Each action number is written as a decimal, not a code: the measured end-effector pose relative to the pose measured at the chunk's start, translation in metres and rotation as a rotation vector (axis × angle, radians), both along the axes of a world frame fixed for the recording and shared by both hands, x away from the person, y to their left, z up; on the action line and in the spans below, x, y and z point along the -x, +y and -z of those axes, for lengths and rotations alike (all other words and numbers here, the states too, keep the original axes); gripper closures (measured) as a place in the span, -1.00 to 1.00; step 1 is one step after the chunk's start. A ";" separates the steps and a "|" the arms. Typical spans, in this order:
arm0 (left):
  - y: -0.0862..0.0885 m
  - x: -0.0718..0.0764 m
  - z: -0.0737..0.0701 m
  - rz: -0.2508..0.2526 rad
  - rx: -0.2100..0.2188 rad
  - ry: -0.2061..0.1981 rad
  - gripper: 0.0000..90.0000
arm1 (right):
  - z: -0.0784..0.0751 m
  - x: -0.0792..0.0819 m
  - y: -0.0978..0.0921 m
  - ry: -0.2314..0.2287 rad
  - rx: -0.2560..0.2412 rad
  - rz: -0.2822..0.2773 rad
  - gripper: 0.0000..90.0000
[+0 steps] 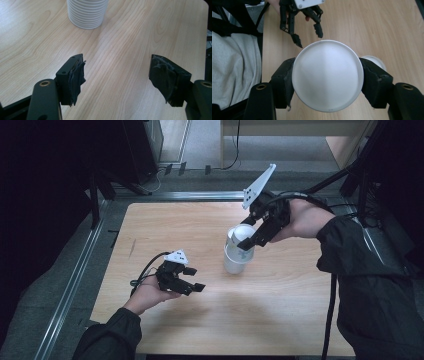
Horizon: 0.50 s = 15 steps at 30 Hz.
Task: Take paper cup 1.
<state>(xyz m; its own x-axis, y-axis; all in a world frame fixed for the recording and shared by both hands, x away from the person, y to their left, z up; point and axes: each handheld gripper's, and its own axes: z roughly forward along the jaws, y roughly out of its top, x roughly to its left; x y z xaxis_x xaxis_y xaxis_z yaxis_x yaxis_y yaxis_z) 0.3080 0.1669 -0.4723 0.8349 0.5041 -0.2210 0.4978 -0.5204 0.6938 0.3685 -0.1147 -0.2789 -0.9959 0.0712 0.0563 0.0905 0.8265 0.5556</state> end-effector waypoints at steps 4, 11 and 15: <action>-0.001 0.000 -0.001 0.006 0.013 -0.008 -0.39 | 0.015 0.006 -0.003 0.018 -0.023 -0.017 -0.23; -0.001 0.001 -0.003 0.019 0.028 -0.010 -0.43 | 0.044 0.016 -0.007 0.051 -0.090 -0.025 -0.23; -0.001 0.001 -0.003 0.017 0.035 -0.004 -0.43 | 0.060 0.017 -0.010 0.062 -0.112 -0.021 -0.23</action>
<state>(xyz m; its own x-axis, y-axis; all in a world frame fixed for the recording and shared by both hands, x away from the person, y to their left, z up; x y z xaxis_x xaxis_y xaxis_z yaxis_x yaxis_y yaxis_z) 0.3068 0.1657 -0.4690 0.8440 0.4821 -0.2352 0.4866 -0.5036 0.7138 0.3512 -0.1250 -0.3394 -0.9915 0.0397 0.1240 0.1103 0.7614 0.6388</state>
